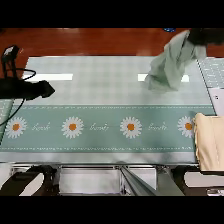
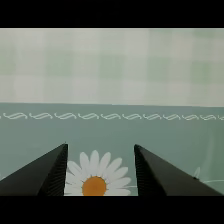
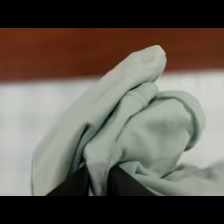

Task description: Fold the shirts.

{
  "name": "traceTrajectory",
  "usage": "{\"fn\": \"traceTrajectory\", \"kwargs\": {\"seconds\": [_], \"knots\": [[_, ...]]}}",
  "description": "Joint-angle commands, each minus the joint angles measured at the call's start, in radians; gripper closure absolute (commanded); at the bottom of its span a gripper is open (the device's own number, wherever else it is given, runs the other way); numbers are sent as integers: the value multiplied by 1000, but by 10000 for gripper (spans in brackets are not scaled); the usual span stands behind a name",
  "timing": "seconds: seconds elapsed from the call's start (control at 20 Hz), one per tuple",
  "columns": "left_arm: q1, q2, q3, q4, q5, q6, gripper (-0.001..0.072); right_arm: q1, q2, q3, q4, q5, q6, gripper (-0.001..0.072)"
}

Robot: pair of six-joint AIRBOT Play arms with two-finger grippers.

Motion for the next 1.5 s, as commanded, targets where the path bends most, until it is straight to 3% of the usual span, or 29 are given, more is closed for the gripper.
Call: {"fn": "traceTrajectory", "kwargs": {"seconds": [0.0, 0.25, 0.45, 0.65, 0.8, 1.0, 1.3, 1.35, 1.4, 1.45], "knots": [[3, 180, -145, -101, 23, 3, 197, 0, 121, 139, 98, 15, -48, 679], [2, 271, -243, -125, 23, 3, 198, 26, 255, 223, 221, 34, -130, 680], [3, 270, -242, -127, 58, 8, 197, 211, 297, 217, 104, 220, -130, 679], [34, 271, -231, -113, 80, 33, 198, 448, 290, 41, -29, 340, -79, 679], [53, 272, -230, -113, 79, 33, 197, 612, 241, -150, -46, 315, -42, 679], [53, 271, -231, -113, 66, 32, 198, 776, 76, -328, -29, 181, 36, 679], [52, 269, -232, -114, 35, 32, 198, 890, -218, -337, 255, 28, 52, 676], [50, 269, -235, -116, 33, 32, 197, 888, -238, -337, 301, 21, 54, 546], [47, 269, -238, -117, 34, 32, 197, 875, -242, -337, 335, 22, 53, 341], [40, 267, -241, -117, 34, 32, 197, 851, -233, -328, 346, 39, 49, 297]]}}
